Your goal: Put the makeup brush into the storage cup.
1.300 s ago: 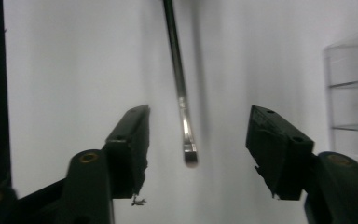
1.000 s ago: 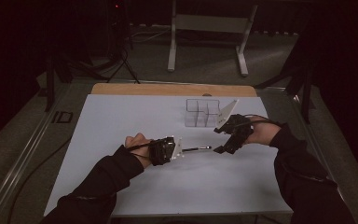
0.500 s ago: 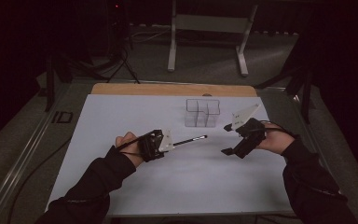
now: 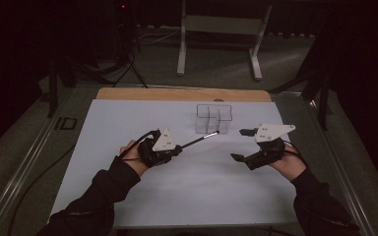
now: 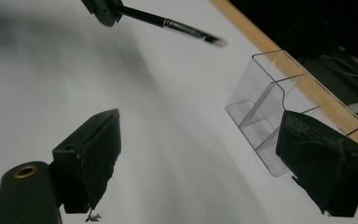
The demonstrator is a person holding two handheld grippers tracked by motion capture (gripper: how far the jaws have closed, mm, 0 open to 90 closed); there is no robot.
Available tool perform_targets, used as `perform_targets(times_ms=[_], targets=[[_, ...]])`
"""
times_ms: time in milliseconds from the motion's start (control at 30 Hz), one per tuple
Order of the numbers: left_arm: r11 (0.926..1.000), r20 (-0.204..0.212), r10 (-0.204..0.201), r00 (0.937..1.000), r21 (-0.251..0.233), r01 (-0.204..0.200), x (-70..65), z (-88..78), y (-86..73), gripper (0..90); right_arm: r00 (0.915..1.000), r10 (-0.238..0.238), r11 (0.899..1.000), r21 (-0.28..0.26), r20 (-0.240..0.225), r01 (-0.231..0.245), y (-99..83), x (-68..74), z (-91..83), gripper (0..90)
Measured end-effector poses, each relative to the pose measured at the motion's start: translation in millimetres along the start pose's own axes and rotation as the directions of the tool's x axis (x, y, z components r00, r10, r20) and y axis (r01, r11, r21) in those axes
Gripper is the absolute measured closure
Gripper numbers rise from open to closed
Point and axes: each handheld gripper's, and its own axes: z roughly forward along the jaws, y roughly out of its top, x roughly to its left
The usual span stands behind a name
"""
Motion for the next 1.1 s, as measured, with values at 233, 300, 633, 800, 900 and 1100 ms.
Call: perform_targets(times_ms=[233,300,633,800,900,1100], targets=[[0.9878,0.034,-0.121,0.9921,-0.094,0.124,5.7,-1.6,-10.1,85.5,0.997,0.017,0.999,-0.049,0.075,-0.013,-15.0,17.2,4.1,14.0],[0.978,0.061,-0.158,0.9855,-0.128,0.165,6.6,-1.9,-13.1,85.5,0.9949,0.029,0.998,-0.057,0.097,-0.024,-18.8,20.7,5.3,14.0],[0.9371,0.121,-0.241,0.9629,-0.229,0.264,-2.4,0.9,-26.5,85.5,0.9644,0.142,0.978,-0.182,0.223,-0.102,-37.1,32.0,9.5,14.1],[0.9123,0.156,-0.295,0.9426,-0.247,0.327,-4.0,4.5,-36.0,85.5,0.9675,0.167,0.977,-0.163,0.189,-0.137,-41.4,33.5,14.8,14.1],[0.8911,0.172,-0.339,0.925,-0.257,0.374,-4.1,6.7,-43.2,85.5,0.9664,0.173,0.975,-0.17,0.19,-0.141,-44.4,35.8,17.4,14.1],[0.8588,0.209,-0.377,0.9023,-0.286,0.425,-3.7,9.0,-58.9,85.5,0.9586,0.213,0.963,-0.208,0.189,-0.173,-51.1,35.8,15.3,14.1]])
